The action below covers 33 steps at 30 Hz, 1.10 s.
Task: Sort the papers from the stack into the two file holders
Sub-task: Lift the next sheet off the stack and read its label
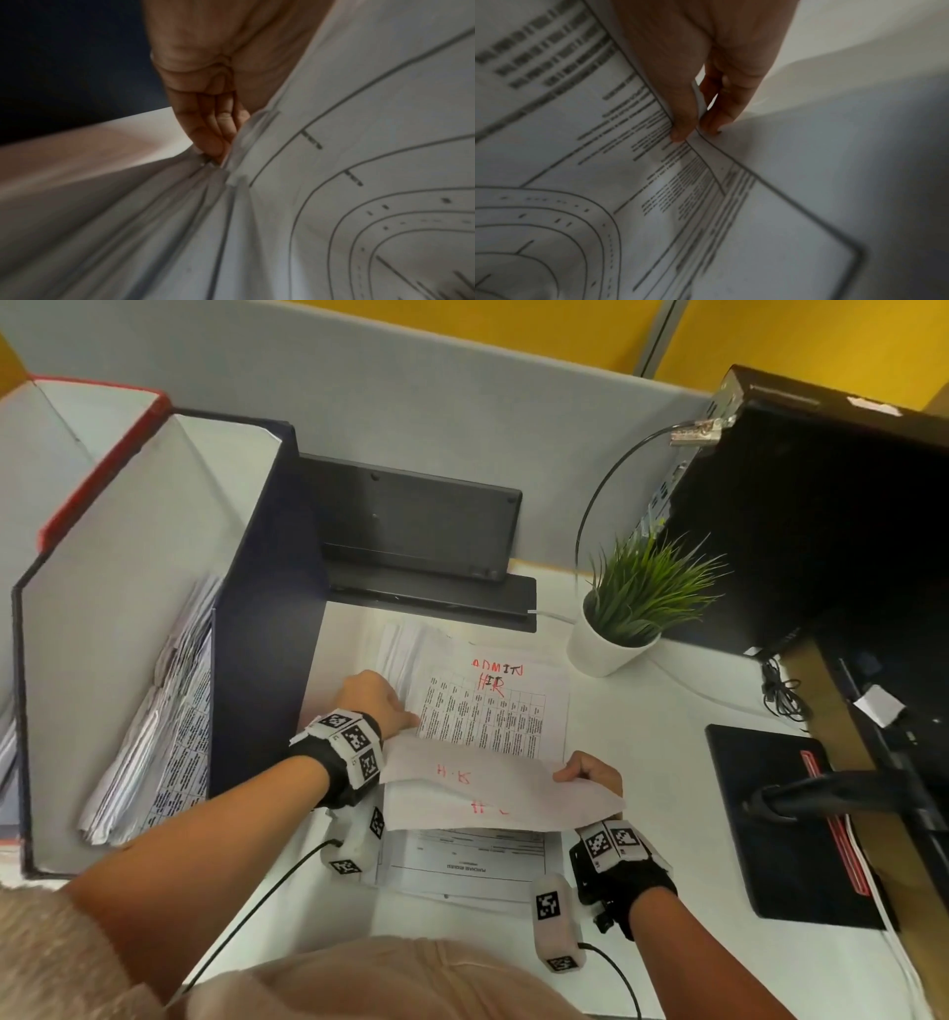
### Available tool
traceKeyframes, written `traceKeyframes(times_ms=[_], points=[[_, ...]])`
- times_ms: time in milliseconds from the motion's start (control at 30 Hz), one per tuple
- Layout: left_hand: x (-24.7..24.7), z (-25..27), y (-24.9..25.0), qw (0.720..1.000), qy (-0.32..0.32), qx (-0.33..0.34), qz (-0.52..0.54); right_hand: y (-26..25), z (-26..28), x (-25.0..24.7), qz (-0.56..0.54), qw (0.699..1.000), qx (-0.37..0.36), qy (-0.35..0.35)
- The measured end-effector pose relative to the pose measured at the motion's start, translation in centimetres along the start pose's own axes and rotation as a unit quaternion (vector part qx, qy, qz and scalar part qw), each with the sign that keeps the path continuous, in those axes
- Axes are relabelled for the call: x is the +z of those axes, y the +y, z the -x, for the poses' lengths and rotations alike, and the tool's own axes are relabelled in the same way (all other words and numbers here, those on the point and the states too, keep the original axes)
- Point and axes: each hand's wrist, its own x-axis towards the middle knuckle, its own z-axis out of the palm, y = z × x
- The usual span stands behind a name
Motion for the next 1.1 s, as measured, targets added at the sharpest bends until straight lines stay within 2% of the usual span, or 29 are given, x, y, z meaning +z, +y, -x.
traceKeyframes(times_ms=[233,367,433,533,600,667,700,767,800,867,967,1000,1033,1100], points=[[0.2,1.0,-0.6,0.998,0.002,0.070,0.004,0.3,-0.8,-0.2,0.023,0.997,-0.056,0.042],[0.5,3.1,-0.9,0.979,0.109,0.149,0.088,0.5,-0.7,-0.5,0.038,0.992,-0.122,0.021],[0.9,4.1,-0.9,0.968,0.136,0.138,0.161,0.5,-0.6,-0.6,0.053,0.992,-0.116,0.016],[1.2,4.5,-1.2,0.959,0.089,0.094,0.252,0.6,-0.9,-0.6,0.049,0.995,-0.083,0.021],[1.1,4.7,-1.4,0.948,0.046,0.096,0.299,0.7,-0.9,-0.5,0.023,0.997,-0.066,0.023],[0.9,5.0,-1.2,0.936,0.023,0.111,0.332,0.8,-0.7,-0.3,0.056,0.991,-0.115,0.040],[0.9,5.0,-1.1,0.932,0.017,0.115,0.344,0.8,-0.6,-0.2,0.111,0.980,-0.161,0.049],[0.9,5.0,-1.0,0.929,0.012,0.108,0.354,0.8,-0.4,-0.3,0.250,0.937,-0.238,0.055],[0.9,4.9,-0.9,0.930,0.012,0.101,0.353,0.8,-0.6,-0.4,0.295,0.923,-0.242,0.045],[0.7,4.6,-0.8,0.931,0.012,0.091,0.354,0.7,-0.7,-0.3,0.333,0.919,-0.213,0.015],[0.3,4.2,-0.3,0.913,-0.009,0.061,0.402,0.2,-0.8,0.5,0.401,0.882,-0.242,0.046],[0.1,4.1,0.0,0.902,-0.028,0.036,0.429,0.0,-0.8,0.7,0.388,0.883,-0.260,0.048],[0.0,4.0,0.2,0.893,-0.045,0.019,0.448,-0.2,-0.5,1.1,0.349,0.898,-0.265,0.042],[0.0,4.1,0.6,0.902,-0.067,0.034,0.425,-0.6,0.0,1.8,0.260,0.929,-0.261,0.029]])
